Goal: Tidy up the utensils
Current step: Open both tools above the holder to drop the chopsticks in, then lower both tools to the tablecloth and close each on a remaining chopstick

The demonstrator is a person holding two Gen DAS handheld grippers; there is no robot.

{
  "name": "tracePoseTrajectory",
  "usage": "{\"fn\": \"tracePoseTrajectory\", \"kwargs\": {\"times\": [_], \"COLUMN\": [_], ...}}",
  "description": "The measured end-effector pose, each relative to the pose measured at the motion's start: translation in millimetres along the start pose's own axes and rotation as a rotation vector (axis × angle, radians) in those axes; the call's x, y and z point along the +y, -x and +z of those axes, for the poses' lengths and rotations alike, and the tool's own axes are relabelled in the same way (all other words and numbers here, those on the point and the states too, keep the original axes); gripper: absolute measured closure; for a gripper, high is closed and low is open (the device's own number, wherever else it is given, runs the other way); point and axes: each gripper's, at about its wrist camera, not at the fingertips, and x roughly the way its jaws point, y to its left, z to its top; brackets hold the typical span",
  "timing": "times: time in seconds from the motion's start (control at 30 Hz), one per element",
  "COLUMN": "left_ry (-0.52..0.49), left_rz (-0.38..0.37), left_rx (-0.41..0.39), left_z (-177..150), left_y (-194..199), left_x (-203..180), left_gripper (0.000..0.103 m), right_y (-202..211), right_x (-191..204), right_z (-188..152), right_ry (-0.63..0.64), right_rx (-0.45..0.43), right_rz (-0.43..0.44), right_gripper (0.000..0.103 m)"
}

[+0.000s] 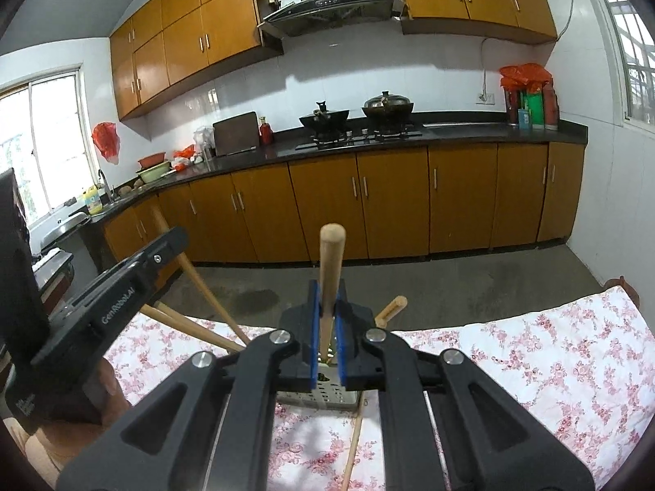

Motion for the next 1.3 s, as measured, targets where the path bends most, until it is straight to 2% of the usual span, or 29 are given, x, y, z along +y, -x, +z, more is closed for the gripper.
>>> {"fn": "tracePoseTrajectory", "kwargs": {"times": [0.03,0.07,0.23,0.57,0.67,0.77,0.9,1.0,1.03,1.13,1.17,1.3], "left_ry": [-0.002,-0.002,0.005,0.022,-0.001,-0.028,-0.050,-0.032,-0.025,-0.013,-0.017,-0.033], "left_rz": [0.009,0.010,0.004,0.022,0.049,0.082,0.139,0.151,0.152,0.141,0.137,0.116], "left_rx": [-0.006,-0.012,-0.026,-0.044,-0.042,-0.022,0.071,0.182,0.212,0.310,0.339,0.414], "left_z": [2,3,11,19,12,-2,-38,-70,-79,-109,-119,-150], "left_y": [5,8,23,61,80,90,88,72,69,55,50,40], "left_x": [1,1,4,20,30,40,59,70,72,72,70,61], "left_gripper": [0.067,0.065,0.057,0.049,0.046,0.044,0.043,0.043,0.043,0.043,0.043,0.043], "right_y": [1,2,14,57,75,88,82,57,47,17,12,-13], "right_x": [0,0,0,-6,-14,-28,-49,-56,-56,-43,-38,-14], "right_z": [0,0,2,4,-5,-26,-70,-111,-126,-169,-178,-209], "right_ry": [-0.003,-0.006,-0.005,-0.010,-0.006,-0.016,-0.035,-0.055,-0.067,-0.068,-0.063,-0.029], "right_rx": [0.000,-0.003,-0.026,-0.086,-0.101,-0.089,0.002,0.126,0.172,0.312,0.336,0.405], "right_rz": [0.001,0.001,-0.014,-0.053,-0.084,-0.129,-0.176,-0.187,-0.165,-0.085,-0.070,-0.034], "right_gripper": [0.087,0.080,0.076,0.066,0.059,0.057,0.054,0.054,0.055,0.071,0.074,0.074]}}
